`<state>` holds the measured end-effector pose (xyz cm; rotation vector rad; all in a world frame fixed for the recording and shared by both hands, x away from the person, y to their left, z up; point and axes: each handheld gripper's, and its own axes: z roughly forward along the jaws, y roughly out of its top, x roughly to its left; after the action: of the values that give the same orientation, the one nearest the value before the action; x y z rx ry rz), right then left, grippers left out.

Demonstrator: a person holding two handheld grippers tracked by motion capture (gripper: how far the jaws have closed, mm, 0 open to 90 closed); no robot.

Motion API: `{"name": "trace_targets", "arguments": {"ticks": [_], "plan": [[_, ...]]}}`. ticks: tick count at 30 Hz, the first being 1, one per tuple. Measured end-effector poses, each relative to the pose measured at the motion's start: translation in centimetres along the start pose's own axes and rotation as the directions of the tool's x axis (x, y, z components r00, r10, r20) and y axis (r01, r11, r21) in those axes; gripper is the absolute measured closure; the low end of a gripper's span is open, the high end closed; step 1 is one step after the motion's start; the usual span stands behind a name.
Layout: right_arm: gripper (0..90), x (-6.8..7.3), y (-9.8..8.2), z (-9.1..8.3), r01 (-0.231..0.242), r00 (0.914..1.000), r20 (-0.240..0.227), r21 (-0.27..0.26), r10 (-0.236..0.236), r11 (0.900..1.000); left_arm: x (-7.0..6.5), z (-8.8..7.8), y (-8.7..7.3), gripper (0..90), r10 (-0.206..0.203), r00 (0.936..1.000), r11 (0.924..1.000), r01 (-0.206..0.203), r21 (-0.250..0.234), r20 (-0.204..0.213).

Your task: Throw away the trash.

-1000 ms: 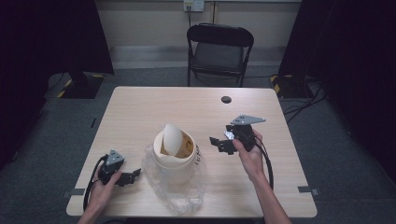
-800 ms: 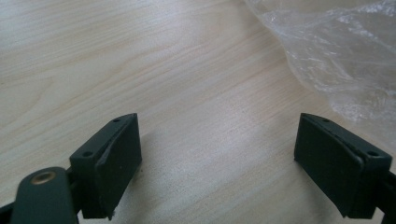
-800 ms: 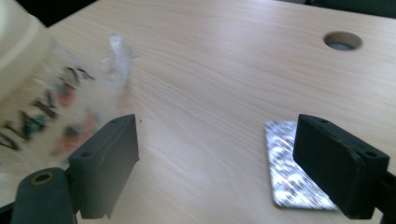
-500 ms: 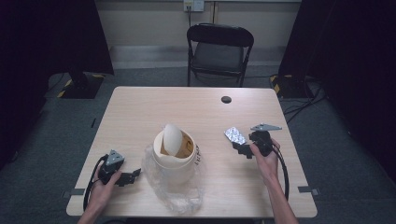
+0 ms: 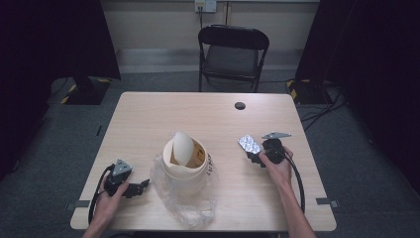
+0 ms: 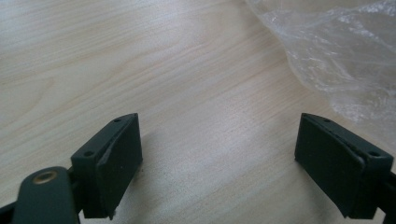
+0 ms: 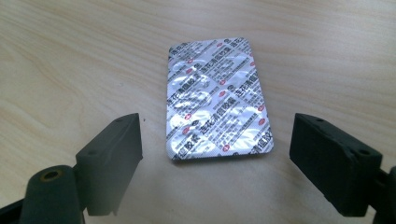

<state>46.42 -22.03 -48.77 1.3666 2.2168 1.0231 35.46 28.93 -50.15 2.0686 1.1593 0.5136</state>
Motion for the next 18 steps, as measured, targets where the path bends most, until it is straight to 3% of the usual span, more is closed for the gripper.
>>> {"name": "trace_targets", "arguments": {"ticks": [10, 11, 16, 17, 18], "plan": [[20.4, 0.1, -0.2, 1.3, 0.041, 0.9987, 0.03, -0.014, -0.041, 0.999, 0.0, 0.0, 0.0, 14.4, 0.0, 1.0, 1.0, 0.0, 0.0, 0.0], [21.1, 0.5, -0.2, 1.4, 0.071, 0.996, 0.054, -0.01, -0.07, 0.997, 0.0, 0.0, 0.0, 14.4, 0.0, 1.0, 1.0, 0.0, 0.0, 0.0], [23.2, 0.7, -0.2, 1.5, 0.073, 0.9959, 0.055, -0.016, -0.072, 0.997, 0.0, 0.0, 0.0, 14.4, 0.0, 1.0, 1.0, 0.0, 0.001, 0.0], [32.7, 0.6, -0.2, 1.4, 0.075, 0.9957, 0.056, -0.023, -0.073, 0.997, 0.0, 0.0, 0.0, 14.4, 0.0, 1.0, 1.0, 0.0, 0.0, 0.0], [32.7, 0.6, -0.2, 1.4, 0.075, 0.9957, 0.056, -0.023, -0.073, 0.997, 0.0, 0.0, 0.0, 14.4, 0.0, 1.0, 1.0, 0.0, 0.0, 0.0]]}}
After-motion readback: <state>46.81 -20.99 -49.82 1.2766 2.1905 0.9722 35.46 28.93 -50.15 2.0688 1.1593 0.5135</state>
